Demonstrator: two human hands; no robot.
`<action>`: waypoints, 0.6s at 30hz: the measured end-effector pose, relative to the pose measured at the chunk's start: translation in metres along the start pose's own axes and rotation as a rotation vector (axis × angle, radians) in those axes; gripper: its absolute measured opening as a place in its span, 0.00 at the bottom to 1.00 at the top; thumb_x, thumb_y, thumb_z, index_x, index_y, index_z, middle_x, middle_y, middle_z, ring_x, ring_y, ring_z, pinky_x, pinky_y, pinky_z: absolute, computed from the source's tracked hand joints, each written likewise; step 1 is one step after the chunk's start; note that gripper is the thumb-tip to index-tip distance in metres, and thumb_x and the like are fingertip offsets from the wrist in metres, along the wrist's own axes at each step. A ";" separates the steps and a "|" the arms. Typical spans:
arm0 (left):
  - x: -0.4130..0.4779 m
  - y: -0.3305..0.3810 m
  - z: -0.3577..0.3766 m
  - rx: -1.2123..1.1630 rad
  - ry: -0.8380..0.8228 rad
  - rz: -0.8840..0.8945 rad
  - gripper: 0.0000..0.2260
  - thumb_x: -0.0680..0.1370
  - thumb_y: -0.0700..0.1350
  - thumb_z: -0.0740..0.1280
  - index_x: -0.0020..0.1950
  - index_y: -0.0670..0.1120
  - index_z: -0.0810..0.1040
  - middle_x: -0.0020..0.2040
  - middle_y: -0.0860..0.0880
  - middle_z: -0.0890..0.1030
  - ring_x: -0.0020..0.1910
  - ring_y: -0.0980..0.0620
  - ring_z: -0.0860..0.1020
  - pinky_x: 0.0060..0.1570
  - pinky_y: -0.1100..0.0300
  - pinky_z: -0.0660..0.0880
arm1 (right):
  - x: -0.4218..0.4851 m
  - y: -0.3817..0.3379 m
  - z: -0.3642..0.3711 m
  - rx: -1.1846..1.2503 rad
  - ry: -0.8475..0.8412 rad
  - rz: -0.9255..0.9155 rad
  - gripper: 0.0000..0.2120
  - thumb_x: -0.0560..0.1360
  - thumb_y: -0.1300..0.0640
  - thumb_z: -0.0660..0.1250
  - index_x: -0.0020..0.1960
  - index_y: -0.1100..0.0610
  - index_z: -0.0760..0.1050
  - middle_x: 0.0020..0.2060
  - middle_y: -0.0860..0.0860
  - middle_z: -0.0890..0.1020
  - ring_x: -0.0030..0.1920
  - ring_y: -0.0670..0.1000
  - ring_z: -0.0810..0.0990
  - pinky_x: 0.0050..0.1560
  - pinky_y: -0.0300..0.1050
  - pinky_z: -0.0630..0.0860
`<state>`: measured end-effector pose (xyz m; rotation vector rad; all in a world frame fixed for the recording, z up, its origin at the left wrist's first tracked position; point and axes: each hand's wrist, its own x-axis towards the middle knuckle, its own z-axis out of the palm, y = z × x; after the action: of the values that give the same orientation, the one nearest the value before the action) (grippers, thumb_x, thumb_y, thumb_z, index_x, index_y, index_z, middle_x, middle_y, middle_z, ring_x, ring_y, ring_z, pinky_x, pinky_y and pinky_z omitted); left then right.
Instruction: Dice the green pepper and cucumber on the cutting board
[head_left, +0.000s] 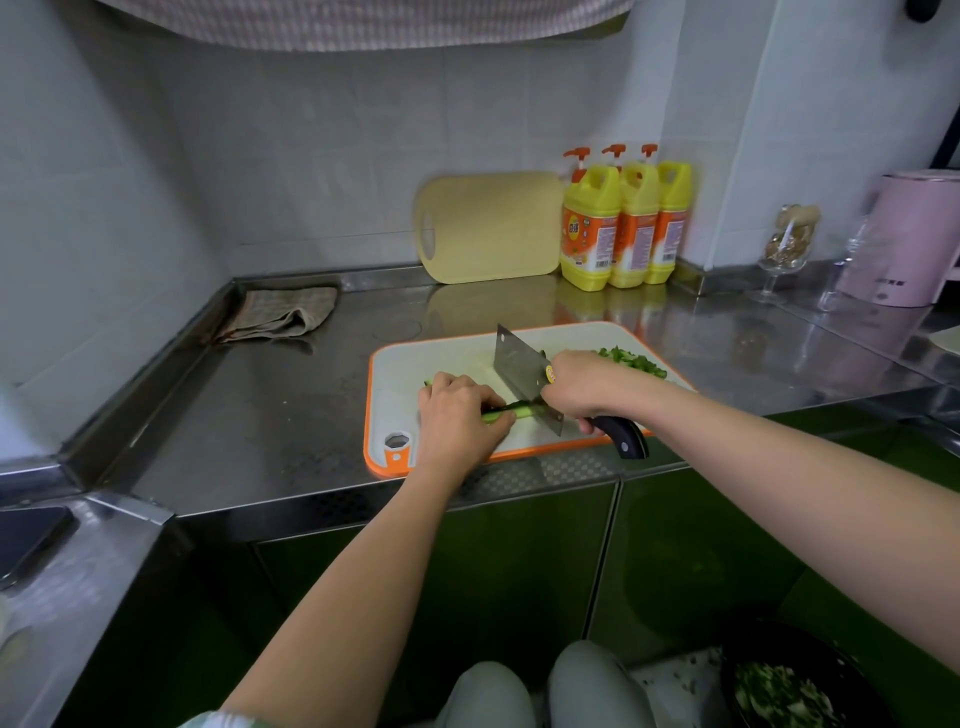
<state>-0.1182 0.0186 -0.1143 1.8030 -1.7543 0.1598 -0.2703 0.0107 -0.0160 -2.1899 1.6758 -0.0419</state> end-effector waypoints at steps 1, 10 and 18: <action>0.000 0.000 0.000 -0.004 0.001 -0.002 0.11 0.75 0.57 0.68 0.51 0.54 0.85 0.48 0.53 0.81 0.53 0.49 0.68 0.49 0.54 0.62 | 0.002 -0.002 0.003 -0.015 0.003 0.004 0.08 0.78 0.65 0.56 0.40 0.64 0.68 0.18 0.54 0.74 0.19 0.49 0.73 0.23 0.36 0.68; 0.000 0.000 -0.001 -0.029 -0.022 -0.020 0.11 0.75 0.57 0.68 0.52 0.54 0.84 0.49 0.53 0.81 0.54 0.49 0.68 0.50 0.54 0.63 | 0.021 0.002 0.020 0.099 0.108 -0.021 0.09 0.78 0.63 0.55 0.52 0.65 0.72 0.30 0.57 0.78 0.24 0.52 0.77 0.23 0.38 0.70; -0.001 0.000 -0.002 -0.044 -0.007 -0.032 0.10 0.74 0.53 0.67 0.50 0.52 0.83 0.48 0.52 0.81 0.55 0.50 0.68 0.51 0.54 0.63 | 0.007 0.008 0.001 0.106 0.004 -0.026 0.09 0.76 0.66 0.54 0.50 0.67 0.71 0.27 0.59 0.76 0.24 0.54 0.73 0.23 0.36 0.69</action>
<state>-0.1178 0.0209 -0.1133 1.8008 -1.7201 0.1013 -0.2752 0.0032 -0.0205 -2.1342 1.6098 -0.1389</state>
